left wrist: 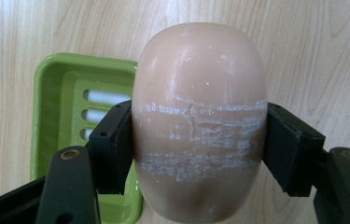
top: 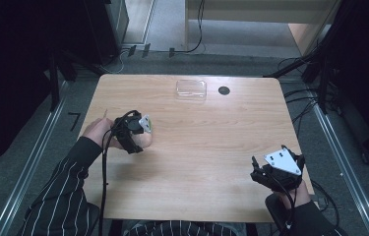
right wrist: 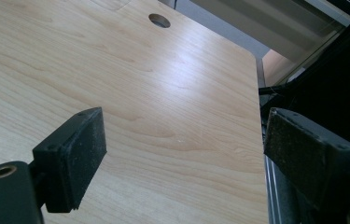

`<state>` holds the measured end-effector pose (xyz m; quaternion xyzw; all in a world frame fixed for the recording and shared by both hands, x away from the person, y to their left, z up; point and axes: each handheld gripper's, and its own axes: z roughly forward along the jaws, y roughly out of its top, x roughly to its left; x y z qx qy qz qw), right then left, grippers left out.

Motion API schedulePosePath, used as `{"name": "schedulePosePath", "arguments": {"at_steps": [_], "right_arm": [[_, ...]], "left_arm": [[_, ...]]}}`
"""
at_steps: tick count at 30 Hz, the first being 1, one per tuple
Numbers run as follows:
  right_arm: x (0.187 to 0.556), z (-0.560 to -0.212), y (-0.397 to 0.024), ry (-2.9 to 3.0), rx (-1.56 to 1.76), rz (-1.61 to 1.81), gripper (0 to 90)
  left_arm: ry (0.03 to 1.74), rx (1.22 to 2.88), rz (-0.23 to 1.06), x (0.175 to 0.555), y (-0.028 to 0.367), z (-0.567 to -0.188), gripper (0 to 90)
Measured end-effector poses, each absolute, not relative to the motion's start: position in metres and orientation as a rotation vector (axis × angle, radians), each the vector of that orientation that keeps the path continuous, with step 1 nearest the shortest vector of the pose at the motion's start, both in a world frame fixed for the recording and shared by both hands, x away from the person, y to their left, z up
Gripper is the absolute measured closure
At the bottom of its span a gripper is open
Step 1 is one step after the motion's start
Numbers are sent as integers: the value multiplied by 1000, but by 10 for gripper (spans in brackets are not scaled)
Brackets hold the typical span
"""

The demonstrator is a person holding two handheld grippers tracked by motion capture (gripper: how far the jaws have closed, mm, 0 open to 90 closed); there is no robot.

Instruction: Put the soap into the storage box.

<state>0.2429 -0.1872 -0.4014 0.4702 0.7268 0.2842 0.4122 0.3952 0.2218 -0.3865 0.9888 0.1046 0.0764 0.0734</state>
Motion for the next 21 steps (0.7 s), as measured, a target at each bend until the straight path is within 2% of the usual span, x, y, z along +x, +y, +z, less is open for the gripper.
{"name": "schedulePosePath", "arguments": {"at_steps": [21], "right_arm": [[243, -401, -187, 1828, 1185, 712, 138]], "left_arm": [[325, 2963, 270, 420, 231, -384, 339]]}}
